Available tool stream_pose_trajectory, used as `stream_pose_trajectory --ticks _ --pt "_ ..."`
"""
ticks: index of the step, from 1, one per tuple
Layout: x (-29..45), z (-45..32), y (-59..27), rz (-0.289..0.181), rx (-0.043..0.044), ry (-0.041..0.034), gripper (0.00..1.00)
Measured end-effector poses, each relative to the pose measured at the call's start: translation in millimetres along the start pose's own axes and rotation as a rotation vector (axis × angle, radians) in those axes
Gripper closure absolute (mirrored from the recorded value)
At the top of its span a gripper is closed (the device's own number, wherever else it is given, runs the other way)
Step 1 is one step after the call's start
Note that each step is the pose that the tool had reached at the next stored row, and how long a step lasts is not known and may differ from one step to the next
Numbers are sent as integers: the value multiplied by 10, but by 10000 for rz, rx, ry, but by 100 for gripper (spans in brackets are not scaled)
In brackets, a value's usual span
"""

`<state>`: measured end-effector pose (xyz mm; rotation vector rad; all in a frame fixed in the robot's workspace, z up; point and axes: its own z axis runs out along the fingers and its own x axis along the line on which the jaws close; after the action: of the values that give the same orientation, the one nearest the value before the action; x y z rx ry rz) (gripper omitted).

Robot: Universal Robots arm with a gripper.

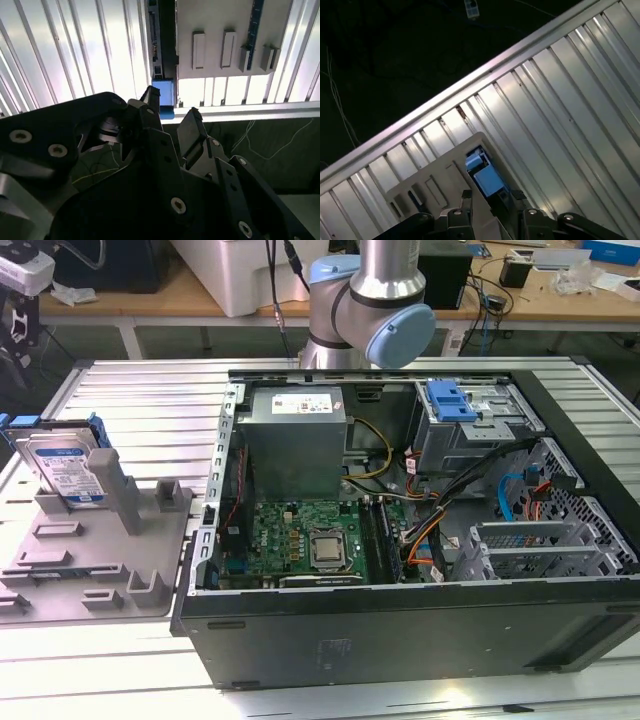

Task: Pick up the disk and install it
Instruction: 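Pick up the disk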

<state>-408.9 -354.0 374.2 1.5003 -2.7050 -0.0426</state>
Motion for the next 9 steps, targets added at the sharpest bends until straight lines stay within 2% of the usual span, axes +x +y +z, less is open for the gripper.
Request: stream_pose_trajectory --ticks 3,5,7,9 --pt "0 7 0 -621 18 29 58" --pt "0 16 -1 -1340 39 63 58" --pt "0 20 -1 -1763 50 83 58" --pt "-1 28 -1 -2389 69 112 58"
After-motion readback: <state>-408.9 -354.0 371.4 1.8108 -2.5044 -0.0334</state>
